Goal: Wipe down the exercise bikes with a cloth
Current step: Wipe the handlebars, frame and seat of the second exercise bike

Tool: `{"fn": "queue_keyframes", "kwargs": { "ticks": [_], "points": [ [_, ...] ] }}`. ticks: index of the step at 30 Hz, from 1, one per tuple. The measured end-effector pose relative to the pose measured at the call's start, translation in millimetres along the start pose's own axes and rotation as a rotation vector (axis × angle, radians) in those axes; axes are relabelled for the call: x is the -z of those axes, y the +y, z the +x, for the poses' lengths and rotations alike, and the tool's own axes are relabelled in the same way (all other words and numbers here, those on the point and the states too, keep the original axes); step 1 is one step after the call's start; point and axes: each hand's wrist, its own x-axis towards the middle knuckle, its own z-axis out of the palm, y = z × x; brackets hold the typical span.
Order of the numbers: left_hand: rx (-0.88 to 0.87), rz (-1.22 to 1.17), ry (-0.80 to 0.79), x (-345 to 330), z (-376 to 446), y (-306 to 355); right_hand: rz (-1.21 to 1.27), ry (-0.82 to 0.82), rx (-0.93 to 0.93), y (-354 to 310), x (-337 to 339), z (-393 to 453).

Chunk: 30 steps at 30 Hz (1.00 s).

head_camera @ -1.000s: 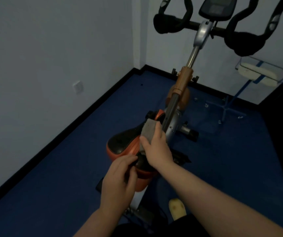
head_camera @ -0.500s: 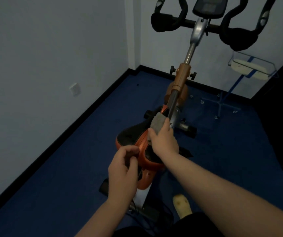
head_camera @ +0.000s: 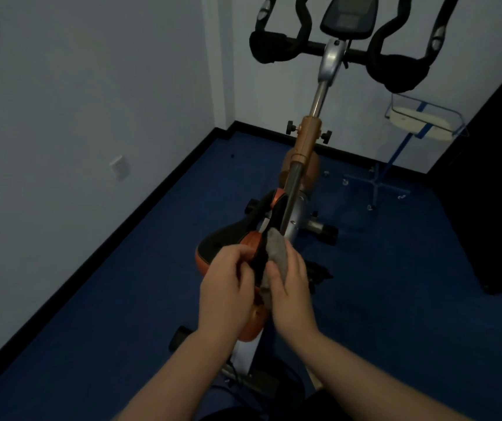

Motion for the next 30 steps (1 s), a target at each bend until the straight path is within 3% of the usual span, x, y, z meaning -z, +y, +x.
{"fn": "queue_keyframes", "kwargs": {
  "ticks": [3,8,10,11,13,16,20,22,27,30],
  "points": [
    [-0.047,0.104,-0.011,-13,11,7,-0.128,0.058,-0.091,-6,-17,-17],
    [0.014,0.261,0.053,-21,33,10,-0.06,-0.151,-0.289,-10,2,75],
    [0.079,0.337,0.088,-28,40,14,-0.081,-0.185,-0.442,-15,2,106],
    [0.136,0.364,0.114,-33,43,16,-0.098,-0.192,-0.434,-14,-1,106],
    [0.247,0.384,0.177,-43,50,20,-0.07,-0.188,-0.28,-5,1,87],
    [0.228,0.398,0.239,-49,50,22,0.095,-0.269,-0.103,9,8,66],
    [0.164,0.402,0.318,-51,43,18,0.045,-0.11,-0.095,6,-6,139],
    [0.161,0.407,0.362,-53,41,19,-0.052,-0.108,-0.006,0,4,182],
    [0.143,0.416,0.463,-55,40,18,-0.481,-0.391,0.672,9,25,189],
    [0.123,0.44,0.508,-57,39,21,-0.576,-0.56,0.935,7,36,205]
  ]
}}
